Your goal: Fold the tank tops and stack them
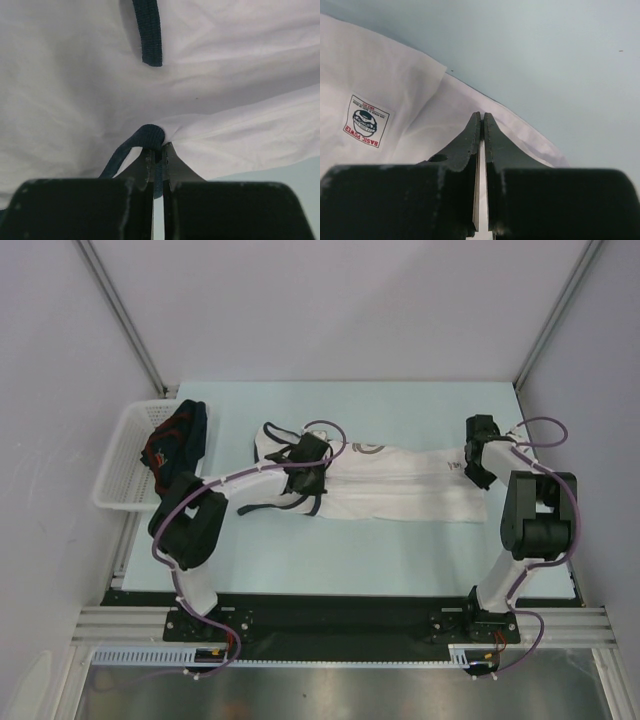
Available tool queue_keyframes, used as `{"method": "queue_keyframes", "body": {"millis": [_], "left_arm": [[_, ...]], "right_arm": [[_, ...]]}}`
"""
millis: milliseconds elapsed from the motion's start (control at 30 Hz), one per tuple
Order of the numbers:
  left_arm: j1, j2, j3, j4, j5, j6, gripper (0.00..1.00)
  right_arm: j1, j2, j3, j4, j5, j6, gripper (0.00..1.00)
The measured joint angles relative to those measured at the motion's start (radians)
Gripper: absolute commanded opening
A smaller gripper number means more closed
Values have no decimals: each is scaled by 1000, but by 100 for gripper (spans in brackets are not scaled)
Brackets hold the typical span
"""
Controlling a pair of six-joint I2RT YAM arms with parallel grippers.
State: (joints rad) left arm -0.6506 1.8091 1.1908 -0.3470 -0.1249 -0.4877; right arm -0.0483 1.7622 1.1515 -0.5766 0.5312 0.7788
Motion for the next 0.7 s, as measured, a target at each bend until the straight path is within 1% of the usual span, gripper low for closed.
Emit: {"method": "queue_keyframes", "body": {"millis": [533, 600, 633, 667, 700], "left_arm": [[31, 92, 86, -11, 10, 3, 1], [34, 102, 106, -18, 10, 3, 5], [36, 109, 116, -18, 10, 4, 7], [39, 114, 123, -19, 10, 4, 11], [42, 116, 125, -19, 10, 8, 19]], "right_arm": [[0, 114, 106, 3, 3, -5, 4], [0, 121, 116, 2, 5, -3, 14], [0, 126, 121, 2, 9, -3, 36], [0, 128, 124, 2, 12, 6, 46], [0, 129, 125, 2, 23, 3, 46]]}}
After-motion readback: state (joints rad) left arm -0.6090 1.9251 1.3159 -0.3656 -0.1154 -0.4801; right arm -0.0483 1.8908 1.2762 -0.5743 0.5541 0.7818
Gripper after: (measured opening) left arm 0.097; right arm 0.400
